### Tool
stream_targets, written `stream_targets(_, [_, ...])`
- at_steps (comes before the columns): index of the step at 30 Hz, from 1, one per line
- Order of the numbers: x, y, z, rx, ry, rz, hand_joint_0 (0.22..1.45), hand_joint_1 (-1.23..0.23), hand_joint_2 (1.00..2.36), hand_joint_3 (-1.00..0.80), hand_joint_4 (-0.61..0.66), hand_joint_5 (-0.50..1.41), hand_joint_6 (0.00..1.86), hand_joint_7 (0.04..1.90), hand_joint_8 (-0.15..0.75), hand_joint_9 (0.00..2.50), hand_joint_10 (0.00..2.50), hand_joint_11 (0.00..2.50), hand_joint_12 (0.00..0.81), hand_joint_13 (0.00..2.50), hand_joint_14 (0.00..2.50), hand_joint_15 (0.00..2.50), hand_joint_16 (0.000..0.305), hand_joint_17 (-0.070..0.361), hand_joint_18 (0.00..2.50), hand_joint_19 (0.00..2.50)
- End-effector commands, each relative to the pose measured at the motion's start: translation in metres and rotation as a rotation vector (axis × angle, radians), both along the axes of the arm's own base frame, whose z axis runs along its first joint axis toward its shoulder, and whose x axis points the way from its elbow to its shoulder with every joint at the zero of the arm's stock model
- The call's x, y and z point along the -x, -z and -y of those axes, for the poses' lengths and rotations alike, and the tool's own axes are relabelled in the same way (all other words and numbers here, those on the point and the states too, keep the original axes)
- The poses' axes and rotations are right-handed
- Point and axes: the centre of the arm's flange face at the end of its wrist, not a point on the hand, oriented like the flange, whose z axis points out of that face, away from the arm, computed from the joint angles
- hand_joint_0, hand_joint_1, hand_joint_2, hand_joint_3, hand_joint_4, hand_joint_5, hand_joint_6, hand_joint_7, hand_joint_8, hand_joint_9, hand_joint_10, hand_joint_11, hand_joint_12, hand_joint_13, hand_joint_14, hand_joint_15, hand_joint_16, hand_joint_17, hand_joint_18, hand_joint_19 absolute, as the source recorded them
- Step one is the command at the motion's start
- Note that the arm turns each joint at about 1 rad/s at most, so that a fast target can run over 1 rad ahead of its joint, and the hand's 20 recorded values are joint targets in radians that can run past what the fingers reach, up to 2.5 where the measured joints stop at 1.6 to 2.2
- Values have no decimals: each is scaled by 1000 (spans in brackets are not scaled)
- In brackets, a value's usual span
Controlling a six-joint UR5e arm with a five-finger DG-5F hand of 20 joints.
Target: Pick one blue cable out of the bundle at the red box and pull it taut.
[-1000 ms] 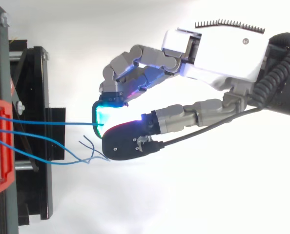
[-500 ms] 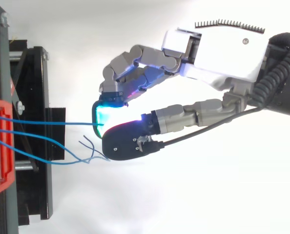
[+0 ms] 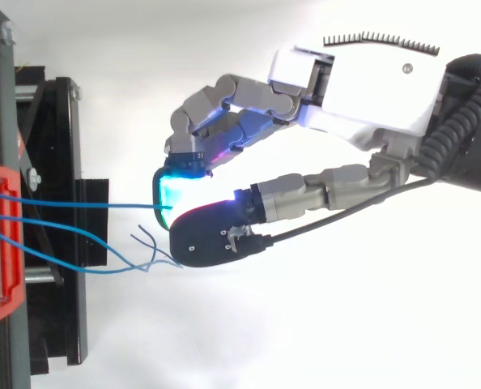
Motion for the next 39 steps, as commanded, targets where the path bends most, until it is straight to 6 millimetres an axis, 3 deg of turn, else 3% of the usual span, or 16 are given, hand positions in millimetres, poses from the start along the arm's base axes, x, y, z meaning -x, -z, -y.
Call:
stream_targets(1, [0, 0, 0, 0, 0, 0, 760, -804, 1018, -195, -100, -181, 977, 1128, 368, 792, 11, 600, 365, 485, 8, 227, 52, 116, 512, 317])
stream_targets(39, [0, 0, 0, 0, 0, 0, 753, -808, 1019, -197, -86, -178, 972, 1143, 371, 800, 9, 593, 368, 493, 8, 223, 52, 118, 532, 320])
